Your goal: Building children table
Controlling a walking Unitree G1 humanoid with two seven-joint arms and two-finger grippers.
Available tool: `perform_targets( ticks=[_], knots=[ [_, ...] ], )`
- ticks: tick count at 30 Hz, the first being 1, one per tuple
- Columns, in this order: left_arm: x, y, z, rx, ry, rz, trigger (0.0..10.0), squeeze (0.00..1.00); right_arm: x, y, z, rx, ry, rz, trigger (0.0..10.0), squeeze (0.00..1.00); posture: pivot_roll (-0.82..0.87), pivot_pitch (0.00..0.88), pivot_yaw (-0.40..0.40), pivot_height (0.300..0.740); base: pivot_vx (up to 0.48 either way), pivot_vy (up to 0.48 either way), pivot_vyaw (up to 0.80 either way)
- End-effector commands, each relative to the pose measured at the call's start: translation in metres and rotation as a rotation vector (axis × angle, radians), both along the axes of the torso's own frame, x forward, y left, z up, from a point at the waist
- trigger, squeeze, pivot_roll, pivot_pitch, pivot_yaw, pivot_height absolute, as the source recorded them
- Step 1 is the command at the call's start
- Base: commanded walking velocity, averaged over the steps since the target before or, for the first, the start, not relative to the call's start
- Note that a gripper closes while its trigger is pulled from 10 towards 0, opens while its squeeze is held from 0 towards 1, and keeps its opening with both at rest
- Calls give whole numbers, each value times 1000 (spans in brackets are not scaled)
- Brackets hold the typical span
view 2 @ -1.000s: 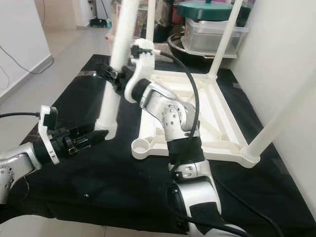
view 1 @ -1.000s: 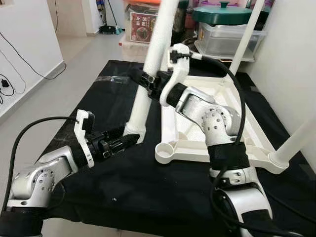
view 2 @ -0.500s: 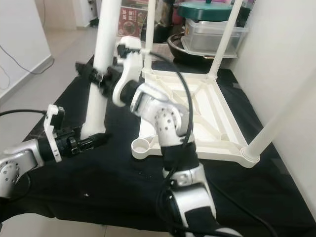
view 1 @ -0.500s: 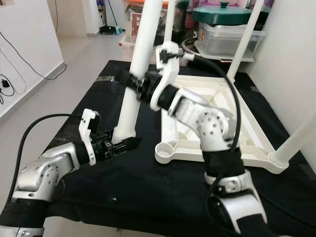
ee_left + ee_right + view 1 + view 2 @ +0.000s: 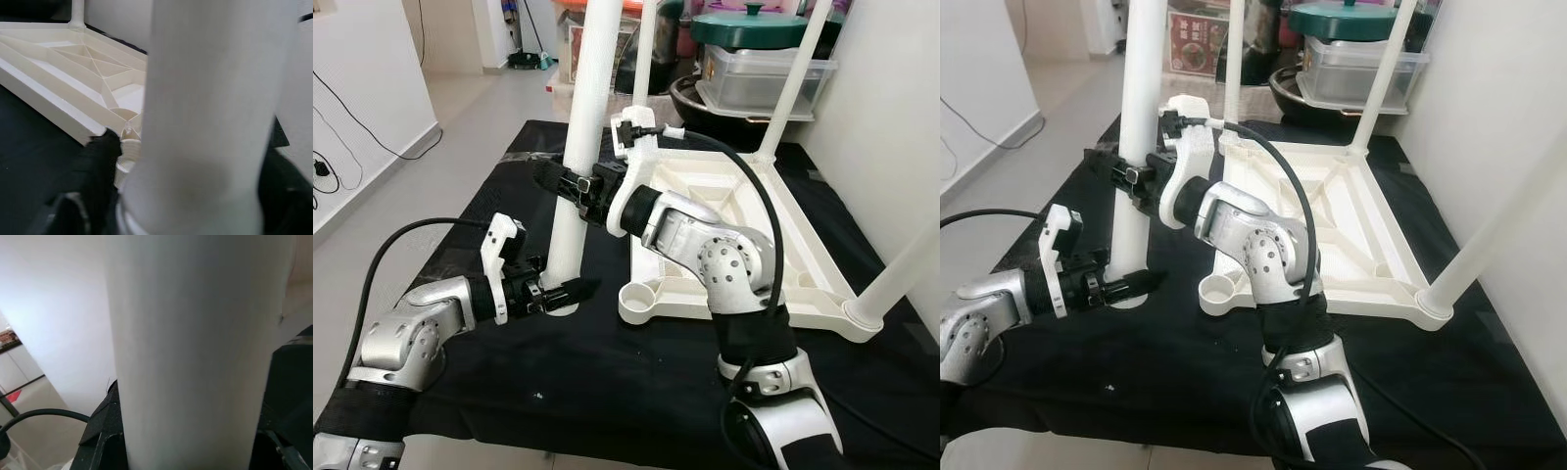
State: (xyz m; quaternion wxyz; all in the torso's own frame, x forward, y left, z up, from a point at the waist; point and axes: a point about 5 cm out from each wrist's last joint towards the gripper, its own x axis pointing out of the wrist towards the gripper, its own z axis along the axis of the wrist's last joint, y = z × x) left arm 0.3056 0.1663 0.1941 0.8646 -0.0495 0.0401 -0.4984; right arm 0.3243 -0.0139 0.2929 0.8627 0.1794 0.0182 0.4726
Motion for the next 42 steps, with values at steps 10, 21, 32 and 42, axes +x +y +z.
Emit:
perform_targets(
  ticks=[10,21,32,42],
  knots=[
    [-2,-4,-4,48,-15,-28,0,0,-5,3,3,15,-11,26,0,0,22,0,-35,740,0,0,0],
    [-5,-6,-11,136,-26,-26,10000,0,-3,1,-1,28,7,15,0,0,49,0,-53,740,0,0,0],
    [-6,-8,-13,136,-25,-29,10000,0,1,-2,-2,8,12,-11,10000,0,48,0,-51,740,0,0,0],
    [-6,-11,-13,134,-40,-29,10000,0,7,-9,-4,32,26,-78,10000,1000,50,0,-56,740,0,0,0]
  ],
)
